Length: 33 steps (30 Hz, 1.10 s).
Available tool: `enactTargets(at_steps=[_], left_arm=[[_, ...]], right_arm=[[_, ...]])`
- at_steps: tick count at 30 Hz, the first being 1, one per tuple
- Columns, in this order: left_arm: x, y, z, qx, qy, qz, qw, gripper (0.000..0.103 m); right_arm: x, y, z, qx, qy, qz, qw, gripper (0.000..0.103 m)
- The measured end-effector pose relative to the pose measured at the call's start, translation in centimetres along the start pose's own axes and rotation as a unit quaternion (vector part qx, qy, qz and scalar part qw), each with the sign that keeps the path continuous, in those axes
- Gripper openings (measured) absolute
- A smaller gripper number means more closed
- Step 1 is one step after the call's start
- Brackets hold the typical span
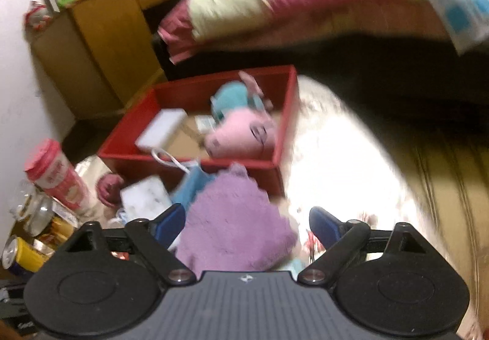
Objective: Organize soft objects
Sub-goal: 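Grasp the purple towel with the right tool while the left tool holds the mask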
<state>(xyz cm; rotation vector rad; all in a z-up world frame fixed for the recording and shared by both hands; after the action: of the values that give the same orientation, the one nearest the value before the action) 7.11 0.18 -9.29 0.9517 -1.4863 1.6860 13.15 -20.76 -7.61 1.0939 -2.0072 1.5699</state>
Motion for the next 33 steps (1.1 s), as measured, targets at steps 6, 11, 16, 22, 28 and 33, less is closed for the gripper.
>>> enactTargets(at_steps=[6, 11, 16, 22, 28, 33], left_arm=[[-0.1, 0.0, 0.0, 0.002, 0.005, -0.006, 1.0000, 0.032], [-0.2, 0.0, 0.4, -0.005, 0.009, -0.009, 0.9999, 0.034], [-0.6, 0.1, 0.4, -0.008, 0.010, -0.014, 0.9998, 0.035], [-1.0, 0.0, 0.4, -0.010, 0.011, -0.018, 0.9997, 0.035], [-1.3, 0.1, 0.6, -0.019, 0.013, -0.021, 0.9995, 0.035], [-1.0, 0.0, 0.5, -0.018, 0.014, -0.018, 0.9996, 0.035]], right_arm=[[-1.3, 1.1, -0.2, -0.001, -0.008, -0.022, 1.000, 0.007], [-0.4, 0.1, 0.7, -0.030, -0.029, 0.007, 0.999, 0.000], [-1.0, -0.4, 0.2, -0.040, -0.053, -0.005, 0.998, 0.000], [-1.7, -0.2, 0.2, -0.044, -0.055, -0.021, 0.997, 0.010], [-3.3, 0.0, -1.4, -0.011, -0.055, -0.038, 0.998, 0.013], [-3.2, 0.4, -1.2, 0.017, -0.025, -0.052, 0.998, 0.000]])
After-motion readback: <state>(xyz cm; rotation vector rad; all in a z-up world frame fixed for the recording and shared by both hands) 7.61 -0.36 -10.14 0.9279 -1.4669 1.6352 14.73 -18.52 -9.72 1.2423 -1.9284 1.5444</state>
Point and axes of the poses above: each gripper's, at about its wrist camera, not at the fingertips, and x roughly against the way its jaws point, z to its right, y to its underside, the point moved 5 cm from there along -x, roughly the way its jaws point, and after that the axes turned 7 degrees about -y, right-handed, at the moved point
